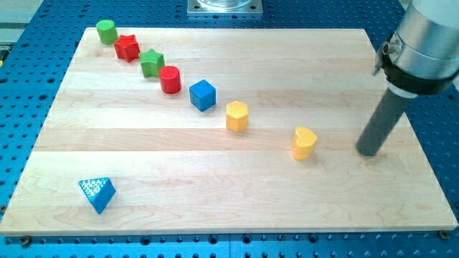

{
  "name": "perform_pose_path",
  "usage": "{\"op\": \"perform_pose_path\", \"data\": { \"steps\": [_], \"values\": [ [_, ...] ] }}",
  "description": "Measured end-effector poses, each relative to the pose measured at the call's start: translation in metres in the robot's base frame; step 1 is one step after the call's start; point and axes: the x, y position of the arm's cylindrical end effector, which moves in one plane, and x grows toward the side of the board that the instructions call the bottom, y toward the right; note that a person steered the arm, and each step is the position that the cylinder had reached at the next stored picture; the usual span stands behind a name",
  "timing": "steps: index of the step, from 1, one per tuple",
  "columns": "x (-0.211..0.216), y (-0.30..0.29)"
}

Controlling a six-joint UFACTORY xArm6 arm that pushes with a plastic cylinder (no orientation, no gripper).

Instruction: Move the blue triangle to the bottom right side of the board

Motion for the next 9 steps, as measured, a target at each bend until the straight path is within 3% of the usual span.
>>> {"op": "perform_pose_path", "data": {
  "steps": [1, 3, 4, 5, 7, 8, 9],
  "values": [
    [0.0, -0.058],
    [0.028, -0.092],
    [0.035, -0.073],
    [0.055, -0.161],
    [0.038, -0.399],
    [0.067, -0.458],
    [0.085, -0.402]
  ]
}}
